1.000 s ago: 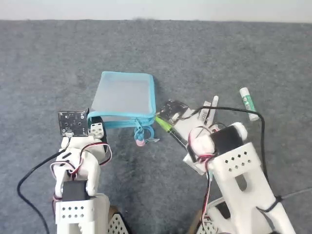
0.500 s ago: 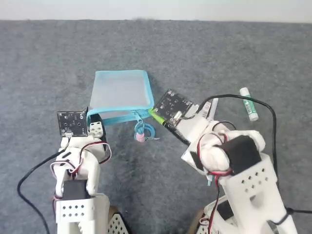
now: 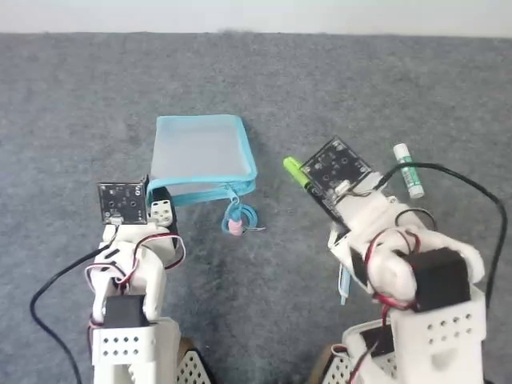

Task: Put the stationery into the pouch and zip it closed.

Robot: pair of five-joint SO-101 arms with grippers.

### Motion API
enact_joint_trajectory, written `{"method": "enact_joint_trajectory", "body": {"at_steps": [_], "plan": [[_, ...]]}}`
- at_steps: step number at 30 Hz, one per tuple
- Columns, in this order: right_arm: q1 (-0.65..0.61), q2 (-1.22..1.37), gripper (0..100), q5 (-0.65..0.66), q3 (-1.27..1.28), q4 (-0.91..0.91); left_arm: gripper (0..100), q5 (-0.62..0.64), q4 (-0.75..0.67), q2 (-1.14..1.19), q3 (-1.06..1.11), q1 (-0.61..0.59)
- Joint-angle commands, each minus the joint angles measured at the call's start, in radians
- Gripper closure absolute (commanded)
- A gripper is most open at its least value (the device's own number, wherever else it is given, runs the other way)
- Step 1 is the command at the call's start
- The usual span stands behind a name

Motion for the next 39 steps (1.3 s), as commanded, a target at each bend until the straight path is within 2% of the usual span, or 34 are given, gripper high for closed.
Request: {"method": "enact_joint_trajectory", "body": {"at_steps": [1, 4, 6, 14, 22, 29, 39], "plan": [[-0.197, -0.044, 99.1, -0.052, -0.02, 0.042, 99, 0.023, -0.041, 0.011, -0.018, 0.008], [-0.34, -0.05, 99.1, -0.069, -0.021, 0.041, 99, 0.023, -0.04, 0.011, -0.018, 0.008], [-0.371, -0.036, 99.1, -0.071, -0.02, 0.039, 99, 0.023, -0.04, 0.011, -0.018, 0.008], [-0.378, 0.168, 99.1, -0.075, -0.052, -0.041, 99, 0.023, -0.038, 0.011, -0.018, 0.009], [-0.378, 0.328, 99.1, -0.103, -0.21, -0.054, 99, 0.02, -0.038, 0.011, -0.018, 0.009], [-0.374, 0.194, 99.1, -0.092, -0.278, 0.045, 99, 0.018, -0.04, 0.011, -0.018, 0.009], [-0.38, 0.125, 99.1, -0.084, -0.238, 0.038, 99, 0.017, -0.041, 0.011, -0.018, 0.009]]}}
